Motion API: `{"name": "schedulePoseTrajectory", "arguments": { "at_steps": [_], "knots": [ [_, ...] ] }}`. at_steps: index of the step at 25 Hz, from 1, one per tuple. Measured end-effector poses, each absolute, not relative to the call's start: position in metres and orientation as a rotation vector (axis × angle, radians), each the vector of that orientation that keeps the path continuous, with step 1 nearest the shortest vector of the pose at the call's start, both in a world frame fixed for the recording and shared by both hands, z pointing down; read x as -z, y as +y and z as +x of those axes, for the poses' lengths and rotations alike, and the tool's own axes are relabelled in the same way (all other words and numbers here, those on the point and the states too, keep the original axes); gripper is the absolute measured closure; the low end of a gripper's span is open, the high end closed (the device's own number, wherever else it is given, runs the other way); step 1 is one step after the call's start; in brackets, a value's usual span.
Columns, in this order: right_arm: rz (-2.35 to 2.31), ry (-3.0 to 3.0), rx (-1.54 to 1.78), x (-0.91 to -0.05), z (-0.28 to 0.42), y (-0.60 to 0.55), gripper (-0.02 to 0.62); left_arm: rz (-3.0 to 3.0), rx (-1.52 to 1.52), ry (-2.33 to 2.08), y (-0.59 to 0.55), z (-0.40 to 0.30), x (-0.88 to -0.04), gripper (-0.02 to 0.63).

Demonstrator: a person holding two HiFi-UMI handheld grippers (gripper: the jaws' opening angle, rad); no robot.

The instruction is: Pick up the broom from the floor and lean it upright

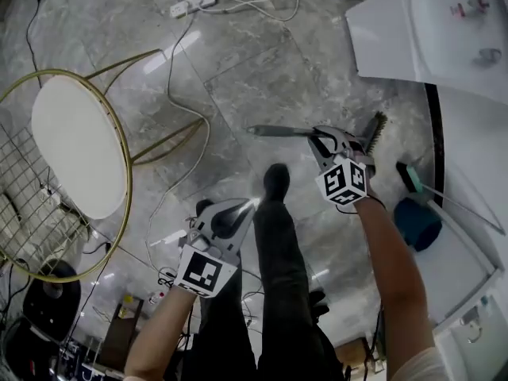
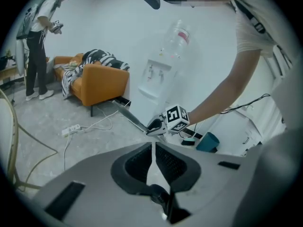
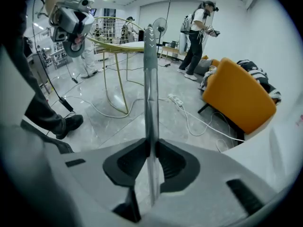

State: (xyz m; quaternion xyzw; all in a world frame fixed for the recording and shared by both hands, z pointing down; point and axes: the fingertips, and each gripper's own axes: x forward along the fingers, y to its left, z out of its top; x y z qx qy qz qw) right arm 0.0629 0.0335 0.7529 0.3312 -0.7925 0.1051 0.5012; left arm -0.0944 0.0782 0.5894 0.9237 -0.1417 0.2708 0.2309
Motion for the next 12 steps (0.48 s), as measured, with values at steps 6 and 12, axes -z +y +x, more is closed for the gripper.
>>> {"name": "schedulePoseTrajectory", "arguments": {
  "at_steps": [6, 12],
  "knots": [
    [0.966, -1.843, -0.280, -0.691, 0.121, 0.044, 0.518, 2.609, -0.806, -0.281, 0.098, -0.068, -0.539, 0.581],
    [1.183, -1.763, -0.317, -0.638, 0.171, 0.047, 0.518, 2.694, -0.829, -0.148, 0.113, -0.044, -0.496, 0.581]
  ]
}}
